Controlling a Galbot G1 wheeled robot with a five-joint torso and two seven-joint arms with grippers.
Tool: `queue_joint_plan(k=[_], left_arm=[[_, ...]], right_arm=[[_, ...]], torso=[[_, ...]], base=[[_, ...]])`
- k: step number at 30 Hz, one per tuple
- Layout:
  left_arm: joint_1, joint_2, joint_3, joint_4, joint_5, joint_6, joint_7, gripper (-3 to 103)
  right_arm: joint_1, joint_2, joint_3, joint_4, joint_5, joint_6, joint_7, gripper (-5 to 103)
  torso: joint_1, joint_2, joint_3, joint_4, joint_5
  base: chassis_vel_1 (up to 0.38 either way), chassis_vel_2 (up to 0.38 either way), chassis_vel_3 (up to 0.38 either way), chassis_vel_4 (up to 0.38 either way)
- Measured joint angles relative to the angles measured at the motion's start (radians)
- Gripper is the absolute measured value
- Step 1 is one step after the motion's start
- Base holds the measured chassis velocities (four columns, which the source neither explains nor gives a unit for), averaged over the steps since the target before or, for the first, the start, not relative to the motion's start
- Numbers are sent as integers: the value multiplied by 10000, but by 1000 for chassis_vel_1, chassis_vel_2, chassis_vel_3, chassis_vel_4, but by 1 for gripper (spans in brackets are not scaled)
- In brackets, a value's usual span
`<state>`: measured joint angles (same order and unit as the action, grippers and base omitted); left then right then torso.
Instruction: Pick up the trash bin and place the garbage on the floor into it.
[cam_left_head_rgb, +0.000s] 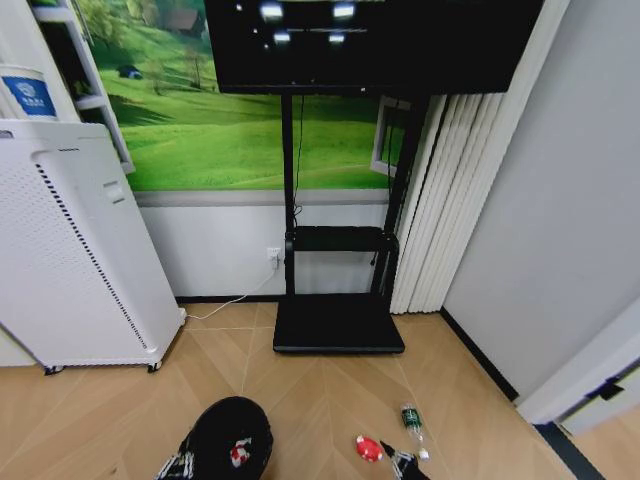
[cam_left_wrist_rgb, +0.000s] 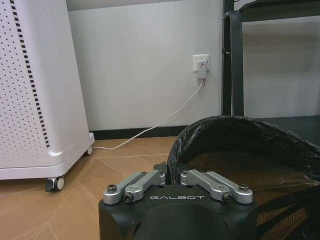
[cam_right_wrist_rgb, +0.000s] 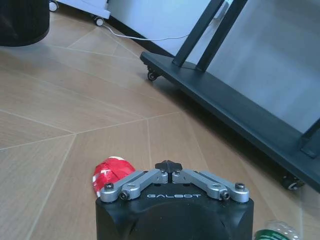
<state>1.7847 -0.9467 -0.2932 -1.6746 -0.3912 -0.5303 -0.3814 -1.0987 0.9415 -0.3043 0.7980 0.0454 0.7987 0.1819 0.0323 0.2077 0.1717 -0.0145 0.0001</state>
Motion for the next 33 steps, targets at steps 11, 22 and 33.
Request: queue_joint_plan(k=[11,22,33], left_arm=[[596,-131,-465,11,287,-99,59,7],[1494,-163,-1433,-50,307,-246,92,7],[1823,-208,-1714,-219,279,-219,16,7]], right_arm=[[-296,70,144,213,-977,0,555,27],[-2,253,-526,-11,-1000,0,565,71],[360,649,-819,-688,-1590,0,452,100]], torso=[[0,0,0,-2,-5],[0,0,0,0,-3],[0,0,1,0,-2]], base=[[0,0,0,0],[0,0,0,0],[0,0,0,0]])
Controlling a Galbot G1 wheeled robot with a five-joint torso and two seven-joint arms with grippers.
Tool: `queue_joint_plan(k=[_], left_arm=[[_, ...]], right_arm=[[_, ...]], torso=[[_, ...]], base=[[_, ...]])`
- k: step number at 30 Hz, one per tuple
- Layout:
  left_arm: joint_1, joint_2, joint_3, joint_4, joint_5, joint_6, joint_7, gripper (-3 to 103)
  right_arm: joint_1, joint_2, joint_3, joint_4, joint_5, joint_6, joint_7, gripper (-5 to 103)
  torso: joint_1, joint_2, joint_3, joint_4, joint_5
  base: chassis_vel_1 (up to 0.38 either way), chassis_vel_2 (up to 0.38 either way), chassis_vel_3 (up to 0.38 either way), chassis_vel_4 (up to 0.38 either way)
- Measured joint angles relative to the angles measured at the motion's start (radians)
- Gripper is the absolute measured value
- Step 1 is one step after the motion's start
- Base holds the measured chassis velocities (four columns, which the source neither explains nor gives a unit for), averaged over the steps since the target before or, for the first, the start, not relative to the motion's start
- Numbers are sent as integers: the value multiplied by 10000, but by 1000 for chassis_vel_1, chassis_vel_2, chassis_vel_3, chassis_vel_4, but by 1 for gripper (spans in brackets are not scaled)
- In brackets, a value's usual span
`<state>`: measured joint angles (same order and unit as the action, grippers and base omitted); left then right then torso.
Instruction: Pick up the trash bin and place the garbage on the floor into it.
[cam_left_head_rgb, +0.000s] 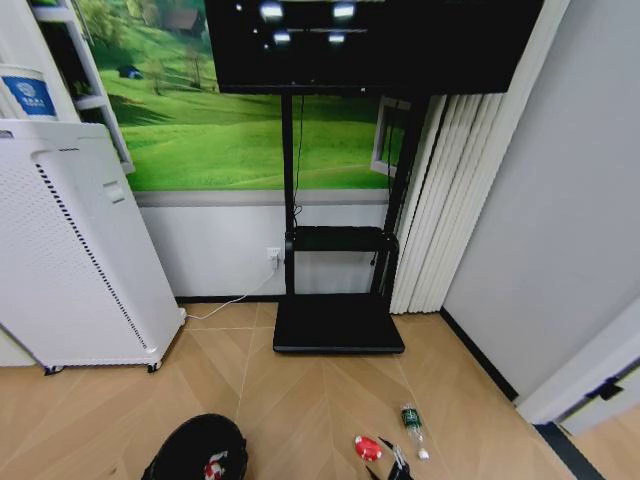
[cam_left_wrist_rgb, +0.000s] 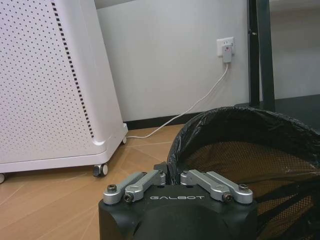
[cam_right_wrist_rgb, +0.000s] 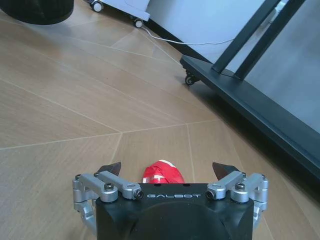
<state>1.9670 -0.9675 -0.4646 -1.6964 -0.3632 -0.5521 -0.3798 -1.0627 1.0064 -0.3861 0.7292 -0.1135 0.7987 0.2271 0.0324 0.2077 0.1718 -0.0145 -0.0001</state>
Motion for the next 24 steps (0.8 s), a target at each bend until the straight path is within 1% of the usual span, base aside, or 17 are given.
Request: queue_joint_plan(k=[4,8,11,13,23,24], left_arm=[[-5,-64,33,-18,2,11,-31,7],[-41,-98,60,9,9,11,-39,7],[-78,-113,99,20,5,4,-55,7],[-99,-112,131,5,0,4,-61,7],[-239,-77,255,64,-122,-15,-50,7],[-276,-54,262,44,-172,-4,-48,7]], right_arm=[[288,199,-191,-267,-231,-3,132,100],[447,274,-364,-440,-226,-5,150,100],[609,427,-551,-810,-130,-6,105,100],[747,647,-634,-1261,-36,-7,-30,100],[1213,1025,-1105,-1825,462,-7,-365,100],[1319,1097,-1214,-1979,578,-8,-426,100]], torso=[[0,0,0,1,1],[0,0,0,2,3],[0,1,-1,2,2],[0,0,0,-2,1],[0,0,0,2,2],[0,0,0,1,-3]], base=[[0,0,0,0],[0,0,0,0],[0,0,0,0],[0,0,0,0],[0,0,0,0],[0,0,0,0]])
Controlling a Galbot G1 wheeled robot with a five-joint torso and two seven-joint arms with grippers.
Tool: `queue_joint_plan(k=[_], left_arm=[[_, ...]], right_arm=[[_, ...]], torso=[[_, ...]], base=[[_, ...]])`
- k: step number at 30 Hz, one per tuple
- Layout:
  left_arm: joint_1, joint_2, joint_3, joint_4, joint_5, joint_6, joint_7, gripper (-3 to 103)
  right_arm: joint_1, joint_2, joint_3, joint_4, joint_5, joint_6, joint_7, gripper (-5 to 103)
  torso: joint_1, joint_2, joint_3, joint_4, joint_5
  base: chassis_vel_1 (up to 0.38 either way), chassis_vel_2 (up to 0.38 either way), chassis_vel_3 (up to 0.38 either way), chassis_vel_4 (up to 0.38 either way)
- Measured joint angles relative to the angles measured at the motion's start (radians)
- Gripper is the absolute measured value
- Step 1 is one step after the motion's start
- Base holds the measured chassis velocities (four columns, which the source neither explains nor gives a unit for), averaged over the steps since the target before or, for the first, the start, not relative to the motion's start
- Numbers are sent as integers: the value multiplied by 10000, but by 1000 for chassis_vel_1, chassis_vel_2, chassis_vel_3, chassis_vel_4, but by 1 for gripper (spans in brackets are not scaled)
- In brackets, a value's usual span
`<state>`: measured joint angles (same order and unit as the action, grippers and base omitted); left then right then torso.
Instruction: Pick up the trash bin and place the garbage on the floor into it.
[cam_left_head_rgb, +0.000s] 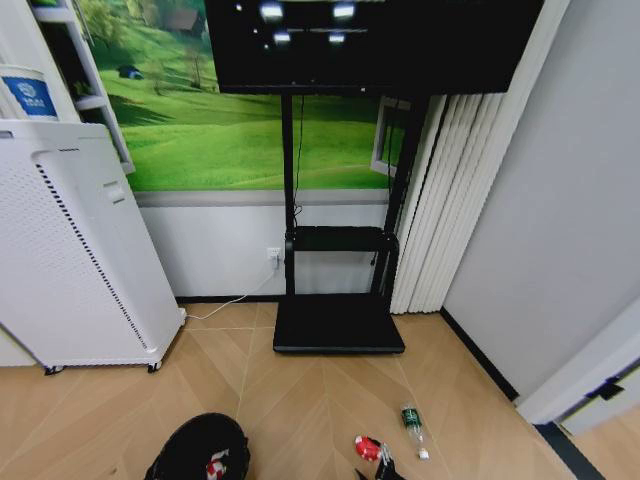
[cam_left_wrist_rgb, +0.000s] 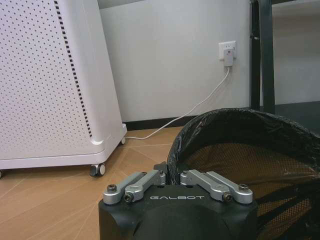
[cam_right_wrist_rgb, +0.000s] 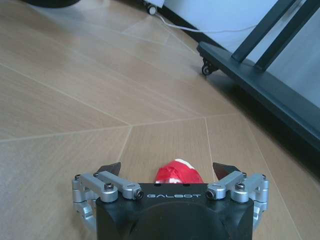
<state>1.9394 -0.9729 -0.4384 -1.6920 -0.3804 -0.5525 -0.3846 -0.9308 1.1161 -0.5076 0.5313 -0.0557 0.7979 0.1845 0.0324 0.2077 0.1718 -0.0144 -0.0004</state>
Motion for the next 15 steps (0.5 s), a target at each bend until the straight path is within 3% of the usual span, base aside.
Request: queue_joint_plan(k=[15], left_arm=[[-71,-11,37,-156,-132,18,-8,7]], right_arm=[[573,560,-417,-1086,773,17,-553,100]], torso=[[0,0,0,-1,4]], base=[[0,0,0,0]])
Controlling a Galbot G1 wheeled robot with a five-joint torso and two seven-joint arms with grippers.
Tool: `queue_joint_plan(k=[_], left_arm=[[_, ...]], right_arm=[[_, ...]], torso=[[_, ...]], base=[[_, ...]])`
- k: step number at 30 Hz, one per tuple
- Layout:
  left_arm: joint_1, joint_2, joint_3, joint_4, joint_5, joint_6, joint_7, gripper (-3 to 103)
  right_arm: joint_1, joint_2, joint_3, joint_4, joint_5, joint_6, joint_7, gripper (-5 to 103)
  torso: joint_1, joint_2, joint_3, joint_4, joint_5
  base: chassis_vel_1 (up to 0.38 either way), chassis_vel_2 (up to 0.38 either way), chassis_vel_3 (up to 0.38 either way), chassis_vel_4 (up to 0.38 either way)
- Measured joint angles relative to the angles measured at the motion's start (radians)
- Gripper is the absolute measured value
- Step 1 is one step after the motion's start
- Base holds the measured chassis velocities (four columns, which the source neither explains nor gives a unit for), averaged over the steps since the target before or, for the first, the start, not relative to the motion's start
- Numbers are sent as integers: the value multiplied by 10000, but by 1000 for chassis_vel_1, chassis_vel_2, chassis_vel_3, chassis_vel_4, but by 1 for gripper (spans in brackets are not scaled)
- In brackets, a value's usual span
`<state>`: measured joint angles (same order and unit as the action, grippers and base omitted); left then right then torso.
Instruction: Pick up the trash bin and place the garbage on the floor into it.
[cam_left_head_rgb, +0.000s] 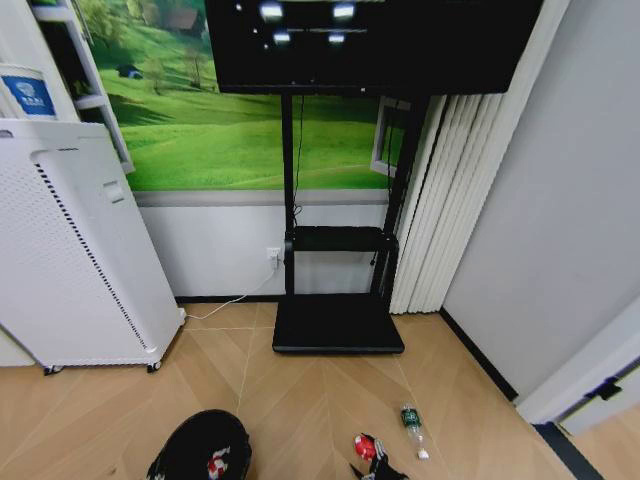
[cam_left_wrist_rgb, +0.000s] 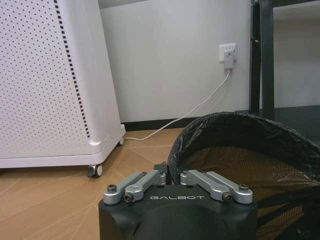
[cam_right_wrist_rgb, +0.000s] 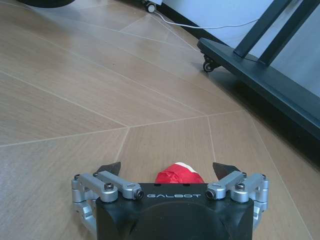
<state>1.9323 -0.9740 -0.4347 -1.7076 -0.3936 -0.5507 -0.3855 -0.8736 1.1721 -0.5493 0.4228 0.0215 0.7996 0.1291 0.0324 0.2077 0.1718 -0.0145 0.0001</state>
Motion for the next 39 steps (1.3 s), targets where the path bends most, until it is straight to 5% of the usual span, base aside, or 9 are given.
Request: queue_joint_plan(k=[4,19,29,39], left_arm=[[-57,-25,109,1,-12,-9,-13,7],[-156,-29,296,-22,-37,-1,-40,7],[-304,140,338,-12,-164,105,-88,7],[-647,381,470,18,-479,423,-372,7]], right_arm=[[82,5,-7,-171,137,3,-191,102],[69,-146,125,-272,354,1,-570,48],[-185,-469,360,106,373,1,-575,37],[-563,-1720,958,2064,1046,-47,-203,22]], torso=[[0,0,0,1,1],[-1,1,-1,0,-5],[0,0,0,1,1],[0,-1,2,-2,0]], base=[[0,0,0,0],[0,0,0,0],[0,0,0,0],[0,0,0,0]])
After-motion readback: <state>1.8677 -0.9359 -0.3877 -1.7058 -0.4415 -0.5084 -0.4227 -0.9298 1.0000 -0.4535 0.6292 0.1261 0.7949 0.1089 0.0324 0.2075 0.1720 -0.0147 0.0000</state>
